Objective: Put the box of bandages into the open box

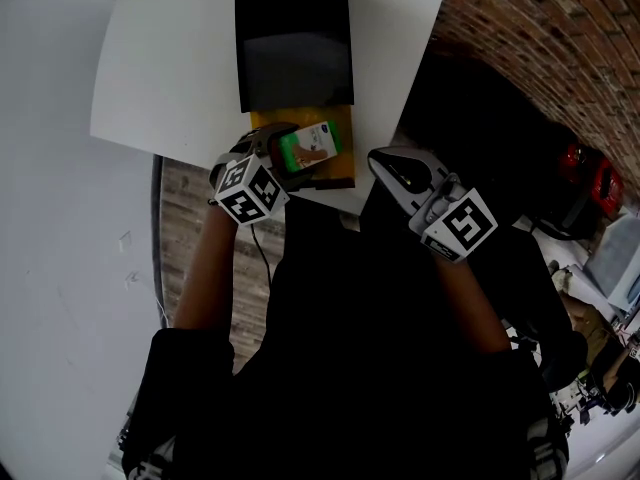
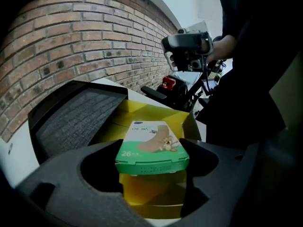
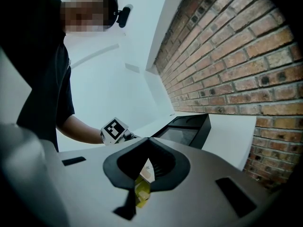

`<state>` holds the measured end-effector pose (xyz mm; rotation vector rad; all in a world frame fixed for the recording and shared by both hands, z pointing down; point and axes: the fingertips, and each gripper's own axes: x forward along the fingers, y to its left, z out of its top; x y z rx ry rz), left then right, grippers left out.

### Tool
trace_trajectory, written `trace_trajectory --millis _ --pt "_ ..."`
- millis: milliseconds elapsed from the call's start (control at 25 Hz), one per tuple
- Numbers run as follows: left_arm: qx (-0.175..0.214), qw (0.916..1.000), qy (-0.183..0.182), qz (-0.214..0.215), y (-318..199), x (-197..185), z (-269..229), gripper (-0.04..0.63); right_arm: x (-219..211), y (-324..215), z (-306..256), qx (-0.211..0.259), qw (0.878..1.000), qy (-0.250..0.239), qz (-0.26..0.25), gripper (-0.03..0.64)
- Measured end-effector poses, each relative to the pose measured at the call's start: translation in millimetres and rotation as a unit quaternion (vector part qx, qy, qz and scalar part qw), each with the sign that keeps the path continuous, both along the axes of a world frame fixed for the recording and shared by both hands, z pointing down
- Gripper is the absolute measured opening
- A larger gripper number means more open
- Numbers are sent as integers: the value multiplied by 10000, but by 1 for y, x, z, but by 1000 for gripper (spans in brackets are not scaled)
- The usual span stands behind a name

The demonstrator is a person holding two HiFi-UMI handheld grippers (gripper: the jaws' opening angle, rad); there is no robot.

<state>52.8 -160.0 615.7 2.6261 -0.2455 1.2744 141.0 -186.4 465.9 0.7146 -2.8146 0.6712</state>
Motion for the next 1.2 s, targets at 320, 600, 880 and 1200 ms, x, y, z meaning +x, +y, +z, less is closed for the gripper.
trace_trajectory --millis 320,600,880,1200 --pt "-26 9957 -909 170 4 -11 22 385 -5 7 2 -53 9999 -23 -84 6" --pt "-51 9927 -1173 277 4 -9 26 385 -7 12 2 -65 9999 -66 -101 6" --pt "-319 9890 -1420 271 6 -14 31 385 -5 12 2 -67 9999 -54 -83 6" --pt "-456 9877 -1478 239 7 -14 31 385 -8 15 5 -142 9998 -47 -153 6"
